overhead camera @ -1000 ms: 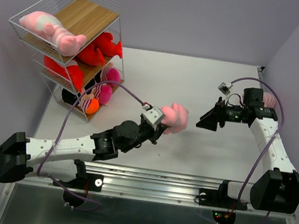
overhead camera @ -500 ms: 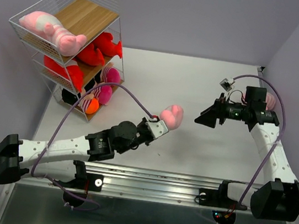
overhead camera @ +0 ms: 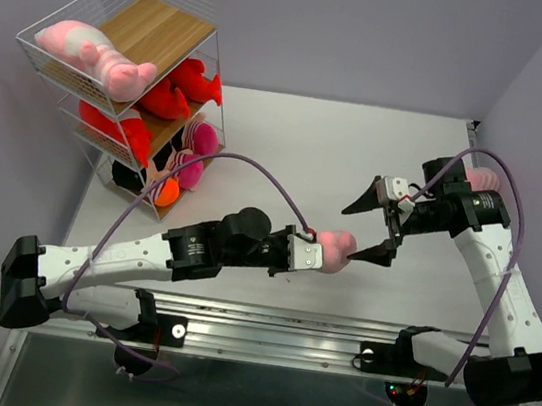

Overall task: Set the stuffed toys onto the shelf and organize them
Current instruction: Pass the stuffed toy from the left arm to the right

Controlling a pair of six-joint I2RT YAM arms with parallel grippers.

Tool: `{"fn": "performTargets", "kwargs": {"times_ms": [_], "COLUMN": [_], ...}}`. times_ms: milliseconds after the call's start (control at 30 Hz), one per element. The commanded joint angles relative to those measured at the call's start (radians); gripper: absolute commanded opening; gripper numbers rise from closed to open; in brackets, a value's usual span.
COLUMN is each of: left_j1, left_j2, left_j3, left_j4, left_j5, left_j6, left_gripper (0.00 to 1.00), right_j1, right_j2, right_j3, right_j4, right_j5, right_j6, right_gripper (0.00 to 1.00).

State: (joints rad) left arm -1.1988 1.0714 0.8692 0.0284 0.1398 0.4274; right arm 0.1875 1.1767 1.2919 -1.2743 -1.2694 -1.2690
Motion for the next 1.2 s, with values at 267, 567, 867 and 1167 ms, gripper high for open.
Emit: {"fn": "performTargets", "kwargs": {"times_ms": [267,567,867,1167], "left_j1": [0.005,0.008,0.01,0.019], "left_j2": [0.102,0.116,0.105,0.01], "left_j3": [0.146,0.169,0.139,0.094], "left_j4": [-0.11,-0.114,0.003,0.096], "left_j5": [0.107,0.126,0.012,-0.206], "left_j6": [0.053,0.036,-0.168,-0.553], "left_gripper": [0.0,0.0,0.25,0.99], "right_j1": [0.207,0.282,0.291,0.291], "right_j2": [-0.04,-0.035,-0.035,-0.146], "right_j3": [-0.039,-0.117,-0.108,-0.146], "right_j4": [0.072,0.122,0.14,0.25], "right_j5": [0.099,0.209,0.171,0.356], "right_j6": [0.069,0.106,0.14,0.137], "right_gripper": [0.88,0.61,0.01,0.01]}}
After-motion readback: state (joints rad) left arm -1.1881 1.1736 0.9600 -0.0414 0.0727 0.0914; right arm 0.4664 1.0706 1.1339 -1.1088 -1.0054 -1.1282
